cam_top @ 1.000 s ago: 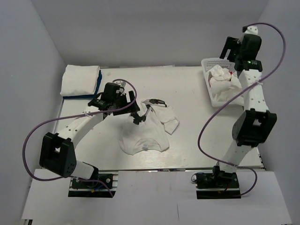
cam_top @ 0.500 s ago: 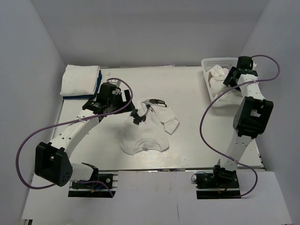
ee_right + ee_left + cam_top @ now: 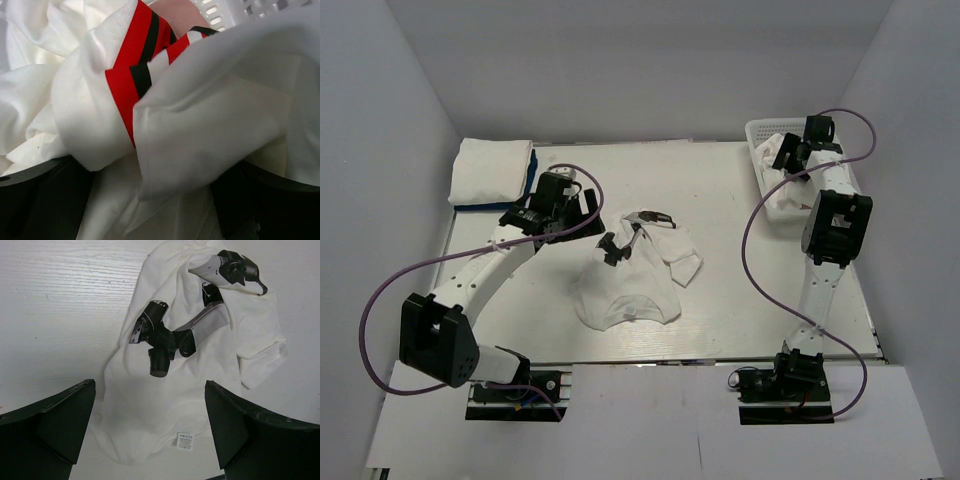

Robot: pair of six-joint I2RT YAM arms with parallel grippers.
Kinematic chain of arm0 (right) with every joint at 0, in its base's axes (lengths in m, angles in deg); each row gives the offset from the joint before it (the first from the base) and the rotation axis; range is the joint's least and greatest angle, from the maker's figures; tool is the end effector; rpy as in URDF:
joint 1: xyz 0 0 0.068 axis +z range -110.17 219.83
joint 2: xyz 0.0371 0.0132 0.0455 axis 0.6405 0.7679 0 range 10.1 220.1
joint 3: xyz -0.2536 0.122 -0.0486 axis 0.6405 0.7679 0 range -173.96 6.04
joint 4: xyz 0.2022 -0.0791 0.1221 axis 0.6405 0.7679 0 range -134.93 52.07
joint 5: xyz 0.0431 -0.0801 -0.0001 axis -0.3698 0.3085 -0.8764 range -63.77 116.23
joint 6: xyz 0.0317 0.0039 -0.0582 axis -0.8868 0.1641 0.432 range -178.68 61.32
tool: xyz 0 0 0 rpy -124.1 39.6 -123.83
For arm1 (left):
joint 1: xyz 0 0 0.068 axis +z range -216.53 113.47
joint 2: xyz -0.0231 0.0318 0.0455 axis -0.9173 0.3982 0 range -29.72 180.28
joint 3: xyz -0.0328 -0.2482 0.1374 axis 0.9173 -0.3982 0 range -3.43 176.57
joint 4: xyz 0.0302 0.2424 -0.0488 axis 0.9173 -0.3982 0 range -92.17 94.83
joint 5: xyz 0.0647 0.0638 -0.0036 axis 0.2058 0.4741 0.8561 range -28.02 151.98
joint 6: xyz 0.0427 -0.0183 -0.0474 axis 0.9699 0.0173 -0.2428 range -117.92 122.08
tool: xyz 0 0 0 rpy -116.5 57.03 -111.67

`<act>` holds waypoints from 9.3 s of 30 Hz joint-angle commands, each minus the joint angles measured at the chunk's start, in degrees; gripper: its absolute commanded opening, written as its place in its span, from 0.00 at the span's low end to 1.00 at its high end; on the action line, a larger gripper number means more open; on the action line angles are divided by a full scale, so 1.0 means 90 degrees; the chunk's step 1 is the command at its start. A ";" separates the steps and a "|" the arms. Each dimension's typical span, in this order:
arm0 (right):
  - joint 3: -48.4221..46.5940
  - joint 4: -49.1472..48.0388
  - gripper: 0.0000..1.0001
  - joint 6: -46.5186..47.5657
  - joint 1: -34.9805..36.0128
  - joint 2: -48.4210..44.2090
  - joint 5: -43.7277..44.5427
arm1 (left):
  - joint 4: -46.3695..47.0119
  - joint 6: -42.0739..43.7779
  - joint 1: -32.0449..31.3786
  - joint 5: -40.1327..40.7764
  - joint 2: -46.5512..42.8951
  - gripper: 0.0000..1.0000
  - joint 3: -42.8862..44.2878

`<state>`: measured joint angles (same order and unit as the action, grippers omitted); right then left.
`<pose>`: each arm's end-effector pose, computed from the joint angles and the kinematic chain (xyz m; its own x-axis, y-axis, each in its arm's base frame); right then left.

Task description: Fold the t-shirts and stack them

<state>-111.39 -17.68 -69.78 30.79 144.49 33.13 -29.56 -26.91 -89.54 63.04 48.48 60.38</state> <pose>0.5360 -0.0916 0.2134 -0.6294 0.2937 -0.7195 0.3692 0.9277 0.0558 0.2637 -0.1110 0.2902 -0.7896 -0.1912 -0.5831 -0.0036 0.9517 -0.3071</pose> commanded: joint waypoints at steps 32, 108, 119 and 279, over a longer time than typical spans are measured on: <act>0.4677 0.0176 0.90 -0.0671 0.3746 -0.4825 -0.2661 | -0.0437 -0.1182 -0.0042 -0.1003 -0.1813 1.00 -0.2626; 0.5125 -0.1748 0.00 0.0042 0.3368 -0.6079 0.2409 | -0.0534 -0.0389 0.0357 0.3193 0.0125 0.00 0.1779; 0.3136 0.0010 0.90 0.0148 0.3163 -0.3184 0.1519 | -0.1073 -0.0695 0.1003 0.2275 0.1733 1.00 0.2148; 0.6456 -0.0243 0.90 -0.0728 0.5234 -0.6162 0.0872 | 0.0677 -0.0803 0.0740 0.1738 -0.0036 0.00 -0.1263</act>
<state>-49.71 -14.69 -71.57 79.32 90.76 29.87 -20.38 -32.51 -82.74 74.91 50.44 44.91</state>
